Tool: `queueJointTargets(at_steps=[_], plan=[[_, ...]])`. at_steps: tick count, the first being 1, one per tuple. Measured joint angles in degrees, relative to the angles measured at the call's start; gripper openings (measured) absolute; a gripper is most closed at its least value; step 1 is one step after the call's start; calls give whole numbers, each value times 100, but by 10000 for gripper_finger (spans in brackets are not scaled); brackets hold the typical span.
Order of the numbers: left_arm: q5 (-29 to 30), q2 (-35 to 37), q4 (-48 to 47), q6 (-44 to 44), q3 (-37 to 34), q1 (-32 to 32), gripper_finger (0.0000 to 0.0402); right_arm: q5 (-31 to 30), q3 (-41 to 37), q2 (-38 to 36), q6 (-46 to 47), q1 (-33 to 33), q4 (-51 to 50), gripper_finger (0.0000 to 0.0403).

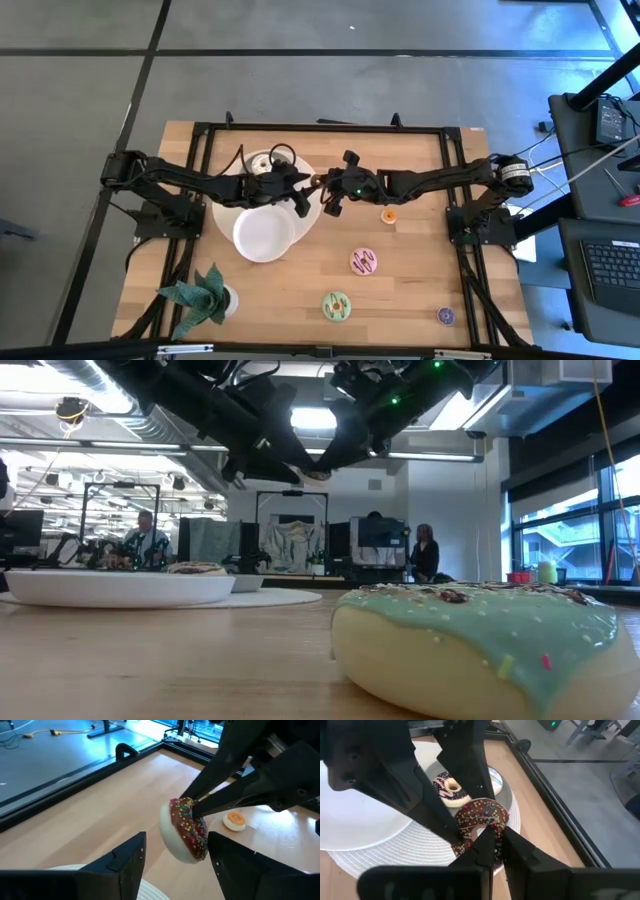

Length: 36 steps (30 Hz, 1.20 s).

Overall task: Pick & Place donuts
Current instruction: Put the small brown donut on the white plate

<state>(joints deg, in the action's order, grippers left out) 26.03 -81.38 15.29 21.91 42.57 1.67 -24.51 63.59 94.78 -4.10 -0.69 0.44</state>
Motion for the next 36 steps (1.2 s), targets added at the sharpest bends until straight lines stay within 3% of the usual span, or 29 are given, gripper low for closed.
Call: queueJointTargets(at_steps=[17, 27, 36], plan=[[-6, 0, -2, -17, 0, 0, 88, 2, 0, 0, 23, 0, 14, 32], [-11, 0, -17, -47, 0, 0, 44, 179, 0, 0, -108, -7, -11, 36], [-6, 14, -144, -124, 7, 4, 34, -109, -1, -261, 46, 14, -552, 132]])
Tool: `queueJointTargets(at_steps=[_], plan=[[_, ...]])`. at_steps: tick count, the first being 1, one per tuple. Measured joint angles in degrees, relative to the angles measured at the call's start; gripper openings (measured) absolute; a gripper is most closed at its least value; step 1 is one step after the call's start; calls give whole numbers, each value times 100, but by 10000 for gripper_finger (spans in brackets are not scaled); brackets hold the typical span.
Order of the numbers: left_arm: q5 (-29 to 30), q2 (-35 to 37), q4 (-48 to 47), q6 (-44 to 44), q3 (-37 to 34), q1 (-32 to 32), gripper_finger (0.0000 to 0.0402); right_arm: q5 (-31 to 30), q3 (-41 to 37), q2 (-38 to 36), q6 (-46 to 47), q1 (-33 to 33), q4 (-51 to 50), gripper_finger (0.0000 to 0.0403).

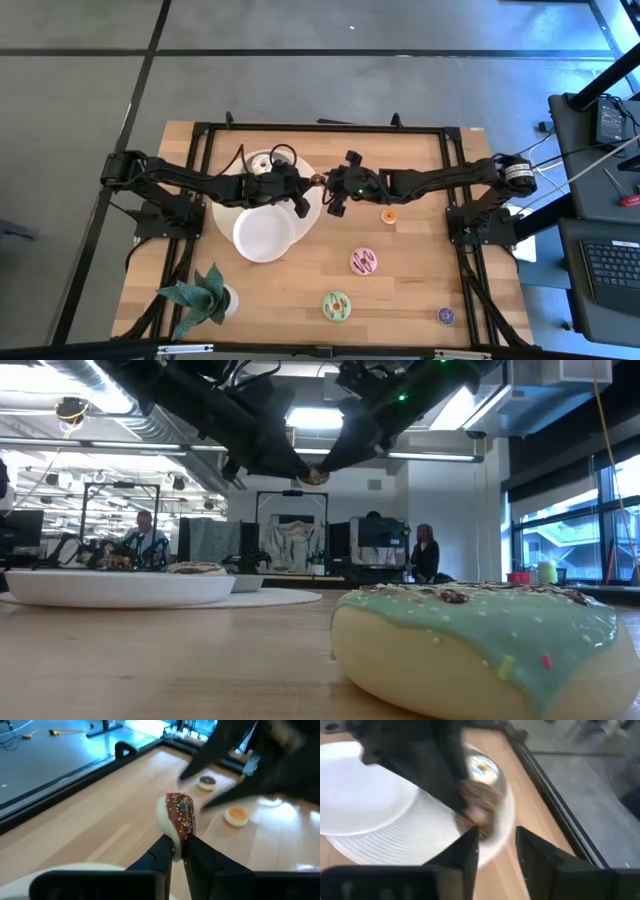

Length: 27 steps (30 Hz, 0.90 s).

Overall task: Pick & Place donuts
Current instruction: Put the small brown donut on the white plate

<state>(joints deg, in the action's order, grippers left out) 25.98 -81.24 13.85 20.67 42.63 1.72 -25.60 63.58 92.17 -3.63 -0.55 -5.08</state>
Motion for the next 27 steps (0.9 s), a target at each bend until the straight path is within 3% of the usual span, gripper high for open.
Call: queueJointTargets(at_steps=[6, 12, 27], plan=[[-555, 62, -879, 549, 7, -2, 33, -534, 3, -655, 684, 6, -1188, 180], [-2040, 62, -2358, 1581, 4, -9, 33, -611, 3, -993, 1253, 6, -2193, 194], [-3151, 342, -4690, 2552, 4, -87, 33, -628, -21, -954, 1393, 6, -2342, 194]])
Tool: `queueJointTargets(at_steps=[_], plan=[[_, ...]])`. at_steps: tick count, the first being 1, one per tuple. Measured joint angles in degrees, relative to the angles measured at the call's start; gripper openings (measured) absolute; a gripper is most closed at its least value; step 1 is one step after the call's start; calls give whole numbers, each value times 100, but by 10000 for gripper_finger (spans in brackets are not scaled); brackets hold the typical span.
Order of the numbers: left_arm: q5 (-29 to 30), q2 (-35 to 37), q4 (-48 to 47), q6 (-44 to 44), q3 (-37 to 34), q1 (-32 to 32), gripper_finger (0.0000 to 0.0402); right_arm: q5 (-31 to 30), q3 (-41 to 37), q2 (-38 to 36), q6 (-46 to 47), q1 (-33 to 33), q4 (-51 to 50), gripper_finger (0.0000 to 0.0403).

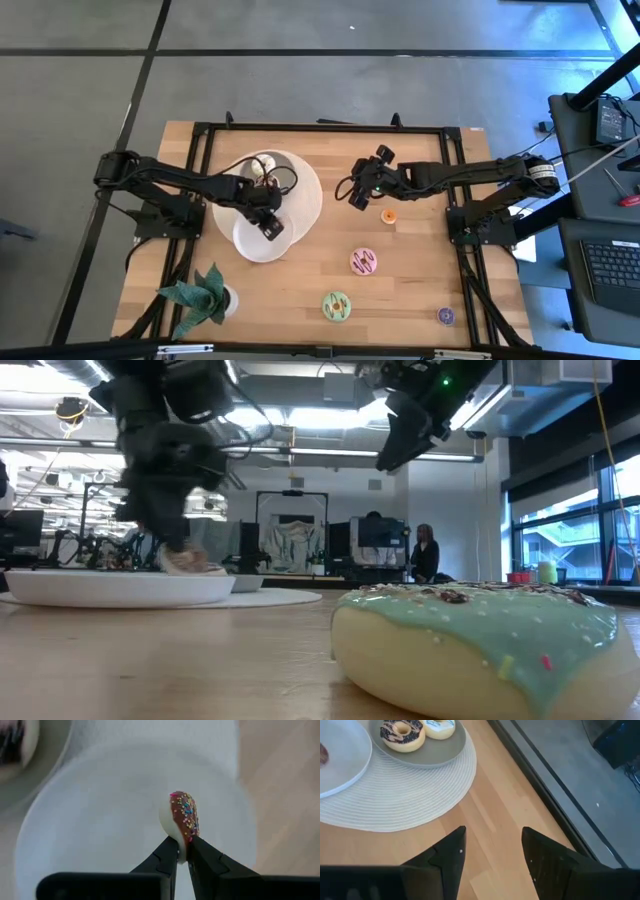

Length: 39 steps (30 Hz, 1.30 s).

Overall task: Pick & Place donuts
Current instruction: Put the small brown donut on the white plate

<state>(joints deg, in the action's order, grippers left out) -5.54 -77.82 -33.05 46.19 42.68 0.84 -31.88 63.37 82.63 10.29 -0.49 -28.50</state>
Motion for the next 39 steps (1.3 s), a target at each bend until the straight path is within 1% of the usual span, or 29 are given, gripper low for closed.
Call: queueJointTargets(at_steps=[4, 6, 18, 30, 39], plan=[[-203, 13, -478, 33, 0, 0, 33, 0, 0, 0, 17, 0, -18, 194], [-212, 13, -598, 72, 0, 0, 33, -2, 0, 0, 17, -2, -16, 194], [-169, 11, -597, -31, -2, 0, 34, -2, 0, 0, 12, -2, -16, 194], [-195, 11, -597, -48, -2, 0, 44, -2, 0, 0, -12, -2, -14, 194], [-205, 10, -709, -42, -2, 0, 65, 0, -2, 0, -10, 0, -14, 194]])
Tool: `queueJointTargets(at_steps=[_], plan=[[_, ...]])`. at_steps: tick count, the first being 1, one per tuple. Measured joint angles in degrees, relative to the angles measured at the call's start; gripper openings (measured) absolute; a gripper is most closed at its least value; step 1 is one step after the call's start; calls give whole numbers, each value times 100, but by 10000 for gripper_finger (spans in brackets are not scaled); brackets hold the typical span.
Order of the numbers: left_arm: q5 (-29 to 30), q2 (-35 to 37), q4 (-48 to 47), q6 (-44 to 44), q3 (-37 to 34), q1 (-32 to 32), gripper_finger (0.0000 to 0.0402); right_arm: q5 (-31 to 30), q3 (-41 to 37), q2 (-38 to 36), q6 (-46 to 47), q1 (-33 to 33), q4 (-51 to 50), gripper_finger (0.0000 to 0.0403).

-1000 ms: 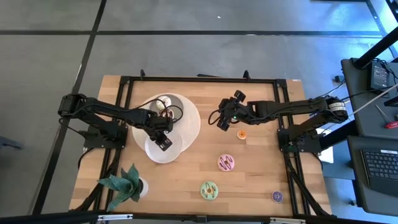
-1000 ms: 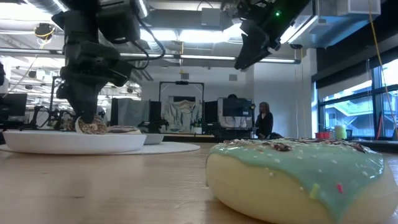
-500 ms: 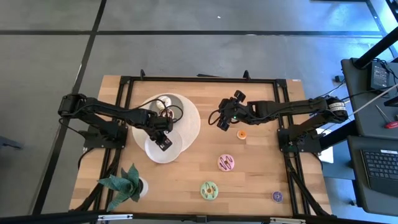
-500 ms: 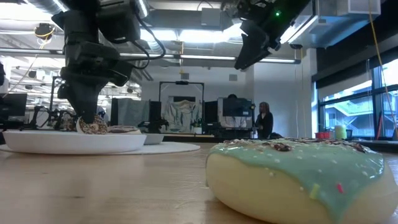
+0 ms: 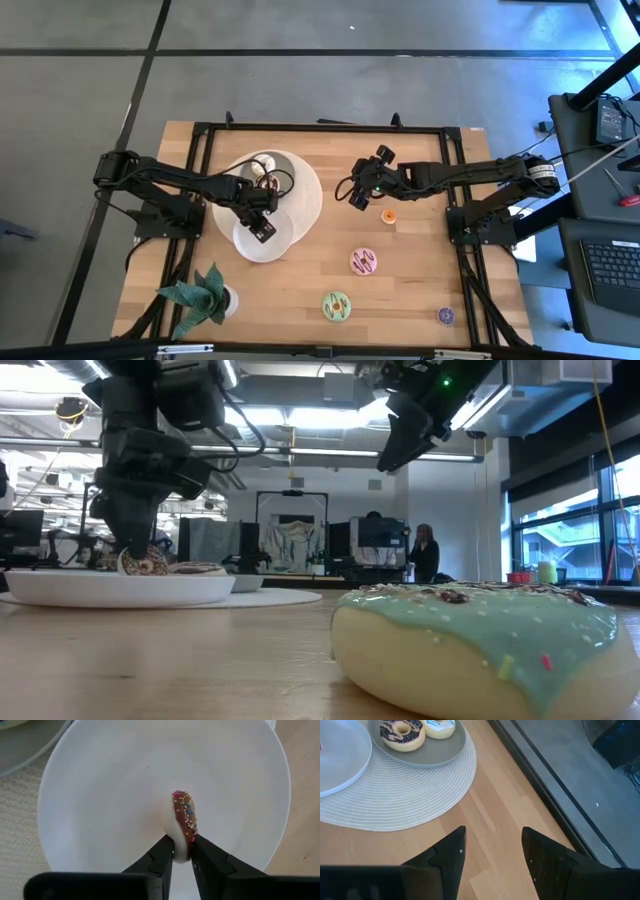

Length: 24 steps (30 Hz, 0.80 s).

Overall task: Pick & Place donuts
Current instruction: Put the small brown donut on the white plate

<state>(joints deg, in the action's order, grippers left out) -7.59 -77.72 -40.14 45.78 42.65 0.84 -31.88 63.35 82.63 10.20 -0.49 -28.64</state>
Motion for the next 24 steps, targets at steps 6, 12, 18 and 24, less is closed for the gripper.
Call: queueJointTargets(at_steps=[6, 12, 18, 24], plan=[[39, -1, -13, 15, 0, 0, 89, 31, 0, 0, 0, 0, 0, 194], [122, -1, -41, -3, 0, 7, 107, 44, 0, 2, 2, 0, 2, 194], [353, -1, -72, -4, 0, 7, 111, 46, 0, 2, 2, -1, 2, 194], [612, -1, -92, 2, 0, 7, 107, 48, 0, 2, 4, 0, 4, 194]])
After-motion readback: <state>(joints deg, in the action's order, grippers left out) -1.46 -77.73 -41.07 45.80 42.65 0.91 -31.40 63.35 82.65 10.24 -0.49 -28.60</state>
